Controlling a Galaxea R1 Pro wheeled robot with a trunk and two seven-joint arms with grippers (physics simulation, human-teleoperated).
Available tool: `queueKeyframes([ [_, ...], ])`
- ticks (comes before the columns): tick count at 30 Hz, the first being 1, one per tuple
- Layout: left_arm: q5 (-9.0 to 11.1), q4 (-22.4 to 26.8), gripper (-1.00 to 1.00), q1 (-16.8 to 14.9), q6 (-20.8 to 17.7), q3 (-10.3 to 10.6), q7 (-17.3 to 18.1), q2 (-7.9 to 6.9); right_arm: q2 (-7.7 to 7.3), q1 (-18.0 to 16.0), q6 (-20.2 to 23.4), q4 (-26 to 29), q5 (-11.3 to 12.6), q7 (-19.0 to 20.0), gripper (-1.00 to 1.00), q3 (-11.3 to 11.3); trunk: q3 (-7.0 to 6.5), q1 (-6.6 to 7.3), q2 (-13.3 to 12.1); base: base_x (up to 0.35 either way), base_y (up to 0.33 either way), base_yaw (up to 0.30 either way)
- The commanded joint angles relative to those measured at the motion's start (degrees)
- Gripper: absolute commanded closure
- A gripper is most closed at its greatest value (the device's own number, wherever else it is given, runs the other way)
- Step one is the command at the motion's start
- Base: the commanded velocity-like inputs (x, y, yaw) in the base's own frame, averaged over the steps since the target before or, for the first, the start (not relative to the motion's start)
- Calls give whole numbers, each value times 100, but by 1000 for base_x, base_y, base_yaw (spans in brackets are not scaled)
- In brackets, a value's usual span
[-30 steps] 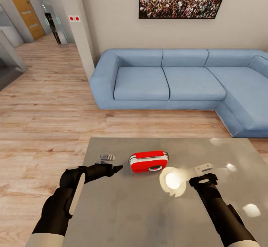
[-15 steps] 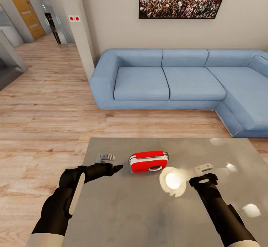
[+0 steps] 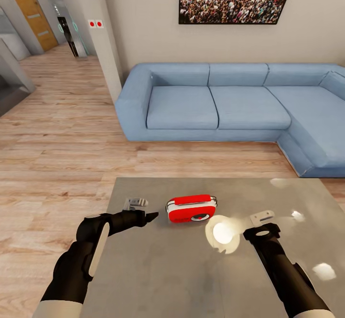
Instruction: Turn on the radio receiver that's on the table in the living room.
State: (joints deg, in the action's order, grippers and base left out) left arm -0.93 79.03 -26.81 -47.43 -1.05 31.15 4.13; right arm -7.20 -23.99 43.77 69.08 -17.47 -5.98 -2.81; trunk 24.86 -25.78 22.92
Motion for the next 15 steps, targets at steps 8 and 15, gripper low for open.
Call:
queueKeyframes([
  [8, -11, -11, -100, 0, -3, 0, -19, 0, 0, 0, 0, 0, 4, 47, -100, 7, 0, 0, 0, 0, 0, 0],
  [15, -27, -62, -100, 0, -5, 9, -69, 3, -7, 0, 0, 2, 12, 119, -100, 22, 0, 0, 0, 0, 0, 0],
])
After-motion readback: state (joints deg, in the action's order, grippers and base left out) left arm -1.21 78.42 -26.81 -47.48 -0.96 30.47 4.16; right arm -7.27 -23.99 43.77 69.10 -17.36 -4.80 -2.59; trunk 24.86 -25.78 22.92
